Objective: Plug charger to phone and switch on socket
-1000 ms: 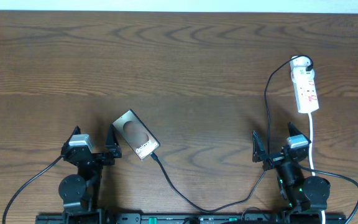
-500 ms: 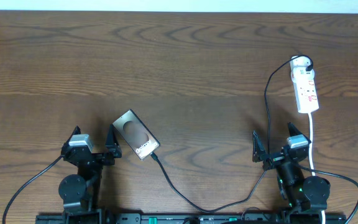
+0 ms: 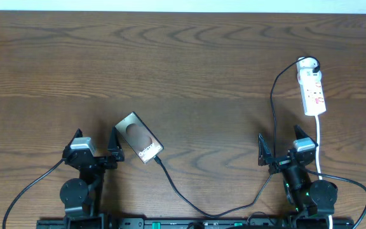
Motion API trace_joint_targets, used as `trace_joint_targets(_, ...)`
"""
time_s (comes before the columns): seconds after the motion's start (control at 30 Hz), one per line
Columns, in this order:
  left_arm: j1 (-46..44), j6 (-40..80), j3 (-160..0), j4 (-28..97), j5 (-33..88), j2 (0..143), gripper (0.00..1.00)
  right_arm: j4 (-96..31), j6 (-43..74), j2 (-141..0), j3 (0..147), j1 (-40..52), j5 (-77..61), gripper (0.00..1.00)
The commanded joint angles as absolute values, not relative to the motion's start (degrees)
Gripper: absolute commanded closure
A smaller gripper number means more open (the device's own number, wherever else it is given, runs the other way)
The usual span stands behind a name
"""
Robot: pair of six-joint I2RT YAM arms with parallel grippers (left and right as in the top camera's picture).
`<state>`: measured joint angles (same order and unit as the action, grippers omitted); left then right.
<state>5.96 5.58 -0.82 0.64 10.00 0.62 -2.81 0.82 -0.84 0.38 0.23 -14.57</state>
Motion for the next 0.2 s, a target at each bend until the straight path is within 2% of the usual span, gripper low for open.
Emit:
trace_joint_targets(0.0,6.26,5.39,-0.23,3.20,10.92,0.23,0.07,-3.20,0.14,-0.30,0.32,-0.14,-14.28,0.01)
trace_joint_targets(0.17,6.26,5.39,-0.23,3.20,10.92,0.23,0.07,-3.20,0.14,-0.30,0.32,-0.14,-14.28,0.01)
